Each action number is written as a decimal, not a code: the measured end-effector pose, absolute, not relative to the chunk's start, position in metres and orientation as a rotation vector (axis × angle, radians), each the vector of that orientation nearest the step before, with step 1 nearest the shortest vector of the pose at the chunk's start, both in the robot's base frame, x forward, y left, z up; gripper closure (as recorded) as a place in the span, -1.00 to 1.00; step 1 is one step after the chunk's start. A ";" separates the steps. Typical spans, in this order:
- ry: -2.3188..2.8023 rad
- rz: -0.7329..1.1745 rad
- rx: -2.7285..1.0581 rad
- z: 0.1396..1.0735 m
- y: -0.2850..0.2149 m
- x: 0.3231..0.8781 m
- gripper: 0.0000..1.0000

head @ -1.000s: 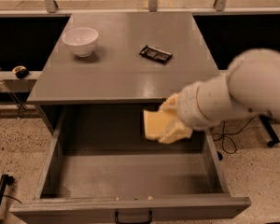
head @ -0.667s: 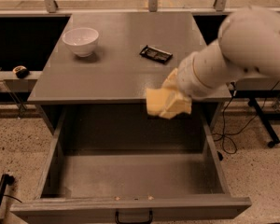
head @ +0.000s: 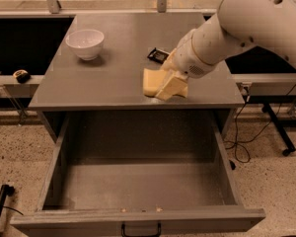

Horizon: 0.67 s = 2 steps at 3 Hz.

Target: Pick sponge from top drawer and place on counter

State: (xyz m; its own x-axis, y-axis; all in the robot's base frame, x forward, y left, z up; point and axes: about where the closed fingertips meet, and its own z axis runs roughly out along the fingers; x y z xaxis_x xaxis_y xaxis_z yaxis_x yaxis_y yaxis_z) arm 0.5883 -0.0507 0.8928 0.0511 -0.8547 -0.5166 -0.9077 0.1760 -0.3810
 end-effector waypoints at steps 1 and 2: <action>1.804 0.085 -1.594 0.890 -0.052 0.597 1.00; 1.841 0.118 -1.423 0.880 -0.033 0.634 1.00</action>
Offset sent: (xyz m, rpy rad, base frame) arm 0.0990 0.0482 -0.0270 0.3032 -0.0066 -0.3329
